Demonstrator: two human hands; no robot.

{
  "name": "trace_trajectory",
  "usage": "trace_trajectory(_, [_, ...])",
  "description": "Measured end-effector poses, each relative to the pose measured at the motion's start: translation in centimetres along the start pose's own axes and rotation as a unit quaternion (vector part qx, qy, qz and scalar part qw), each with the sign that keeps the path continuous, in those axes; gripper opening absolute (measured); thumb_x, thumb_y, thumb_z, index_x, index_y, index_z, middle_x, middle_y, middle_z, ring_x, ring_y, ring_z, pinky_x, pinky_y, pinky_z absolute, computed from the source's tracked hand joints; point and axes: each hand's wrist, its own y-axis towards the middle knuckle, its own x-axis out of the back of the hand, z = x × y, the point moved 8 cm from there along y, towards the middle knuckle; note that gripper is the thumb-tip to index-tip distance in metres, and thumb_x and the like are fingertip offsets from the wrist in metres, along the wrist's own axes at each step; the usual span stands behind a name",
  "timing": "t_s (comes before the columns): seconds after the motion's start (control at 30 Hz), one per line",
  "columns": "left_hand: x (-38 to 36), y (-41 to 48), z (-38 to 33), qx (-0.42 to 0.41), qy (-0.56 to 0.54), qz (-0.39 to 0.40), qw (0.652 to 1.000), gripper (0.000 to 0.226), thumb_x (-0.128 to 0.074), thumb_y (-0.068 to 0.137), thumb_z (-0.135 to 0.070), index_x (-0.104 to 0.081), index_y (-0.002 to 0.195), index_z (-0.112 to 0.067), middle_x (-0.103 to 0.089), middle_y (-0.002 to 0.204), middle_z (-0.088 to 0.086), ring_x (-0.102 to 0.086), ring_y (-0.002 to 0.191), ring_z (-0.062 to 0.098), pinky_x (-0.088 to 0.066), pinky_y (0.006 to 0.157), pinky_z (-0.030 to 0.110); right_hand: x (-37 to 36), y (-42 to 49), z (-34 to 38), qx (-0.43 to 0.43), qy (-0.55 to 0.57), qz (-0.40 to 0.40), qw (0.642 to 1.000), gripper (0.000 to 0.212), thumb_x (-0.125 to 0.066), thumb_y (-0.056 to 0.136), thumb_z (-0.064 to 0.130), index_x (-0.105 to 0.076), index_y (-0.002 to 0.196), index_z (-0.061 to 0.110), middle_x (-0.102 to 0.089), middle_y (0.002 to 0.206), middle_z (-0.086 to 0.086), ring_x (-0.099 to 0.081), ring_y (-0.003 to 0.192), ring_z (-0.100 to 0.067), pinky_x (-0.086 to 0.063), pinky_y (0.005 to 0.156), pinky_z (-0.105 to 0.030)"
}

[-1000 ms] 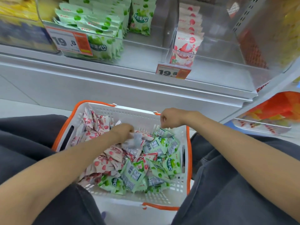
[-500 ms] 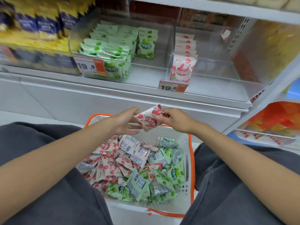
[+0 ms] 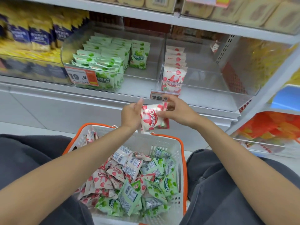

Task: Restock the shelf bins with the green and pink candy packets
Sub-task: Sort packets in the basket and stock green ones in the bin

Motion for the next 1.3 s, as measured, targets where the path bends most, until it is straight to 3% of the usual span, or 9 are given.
trace_trajectory(0.1, [-1.1,-0.4,-5.0,-0.199,0.143,0.05,0.968,0.064,-0.049,0.096,-0.051,-0.028,0.045,-0.019,-0.032,0.041,-0.001,-0.034,0.045,0.019,-0.03,0.052,0.038,1.6,0.0,1.4,0.027,-0.018,-0.009,0.999,0.067,-0.079,0.079,0.025,-0.048,0.139,0.023,-0.063,0.109,0.002,-0.063,0.096,-0.01,-0.053,0.084,-0.022])
trace_trajectory(0.23, [-1.9,-0.1,-8.5,-0.254,0.201,0.039,0.945,0.075,-0.029,0.092,-0.071,-0.042,0.045,-0.014,-0.043,0.045,0.002,-0.043,0.048,0.022,-0.034,0.051,0.037,1.4,-0.2,1.7,0.019,-0.064,0.046,0.997,0.008,-0.072,0.086,0.017,-0.072,0.087,0.009,-0.064,0.069,0.008,-0.056,0.063,-0.006,-0.045,0.064,-0.025])
trace_trajectory(0.33, [-0.3,1.7,-9.6,-0.232,0.079,-0.023,0.969,0.069,-0.021,0.098,-0.055,-0.069,0.068,-0.015,-0.066,0.067,0.0,-0.061,0.067,0.022,-0.045,0.064,0.037,6.1,0.1,2.1,0.025,0.005,-0.057,0.998,0.01,-0.068,0.089,0.008,-0.069,0.087,-0.002,-0.064,0.076,-0.009,-0.055,0.07,-0.016,-0.047,0.071,-0.033])
trace_trajectory(0.53, [-0.8,5.6,-12.1,-0.293,0.179,-0.054,0.938,0.051,-0.023,0.102,-0.04,-0.06,0.078,-0.014,-0.062,0.074,0.0,-0.057,0.077,0.021,-0.047,0.07,0.042,16.1,1.1,2.1,0.059,0.215,-0.269,0.937,0.01,-0.06,0.093,0.005,-0.065,0.087,0.012,-0.07,0.076,0.004,-0.065,0.067,-0.005,-0.049,0.06,-0.017])
trace_trajectory(0.77, [-2.9,8.6,-10.9,-0.267,0.378,-0.049,0.885,0.058,-0.021,0.105,-0.045,-0.065,0.084,-0.015,-0.065,0.075,0.003,-0.06,0.073,0.025,-0.045,0.063,0.038,13.8,8.6,-2.6,-0.132,0.049,-0.171,0.975,0.013,-0.066,0.08,-0.008,-0.064,0.08,0.005,-0.064,0.08,-0.009,-0.062,0.077,-0.021,-0.054,0.073,-0.033])
trace_trajectory(0.97, [-3.3,8.4,-10.5,-0.307,0.41,-0.059,0.857,0.057,-0.022,0.104,-0.046,-0.067,0.08,-0.019,-0.066,0.075,0.0,-0.06,0.078,0.023,-0.037,0.056,0.034,11.8,9.3,-3.4,-0.274,-0.037,-0.064,0.959,0.045,-0.083,0.075,0.02,-0.057,0.11,0.007,-0.06,0.11,-0.008,-0.063,0.101,-0.024,-0.057,0.088,-0.038])
trace_trajectory(1.1, [-3.5,8.2,-10.5,-0.327,0.399,-0.072,0.854,0.056,-0.024,0.105,-0.044,-0.066,0.079,-0.018,-0.065,0.073,0.001,-0.059,0.078,0.024,-0.034,0.055,0.033,10.8,9.7,-3.6,-0.308,-0.04,-0.025,0.95,0.034,-0.08,0.079,0.021,-0.065,0.103,0.001,-0.07,0.102,-0.014,-0.067,0.097,-0.022,-0.053,0.097,-0.036])
trace_trajectory(1.2, [-3.4,7.9,-10.6,-0.339,0.403,-0.083,0.846,0.055,-0.025,0.105,-0.043,-0.065,0.076,-0.018,-0.063,0.069,0.0,-0.058,0.075,0.025,-0.027,0.054,0.032,10.6,9.8,-3.0,-0.293,-0.023,-0.05,0.955,0.019,-0.077,0.082,0.012,-0.062,0.087,0.001,-0.071,0.072,-0.014,-0.068,0.08,-0.023,-0.054,0.094,-0.038])
trace_trajectory(1.3, [-3.3,7.3,-10.9,-0.35,0.392,-0.084,0.846,0.049,-0.03,0.105,-0.04,-0.054,0.068,-0.017,-0.051,0.062,-0.001,-0.053,0.069,0.026,-0.023,0.056,0.032,11.1,9.4,-2.5,-0.257,-0.01,-0.093,0.962,0.026,-0.078,0.08,0.012,-0.059,0.093,0.001,-0.067,0.09,-0.016,-0.067,0.081,-0.025,-0.057,0.087,-0.037])
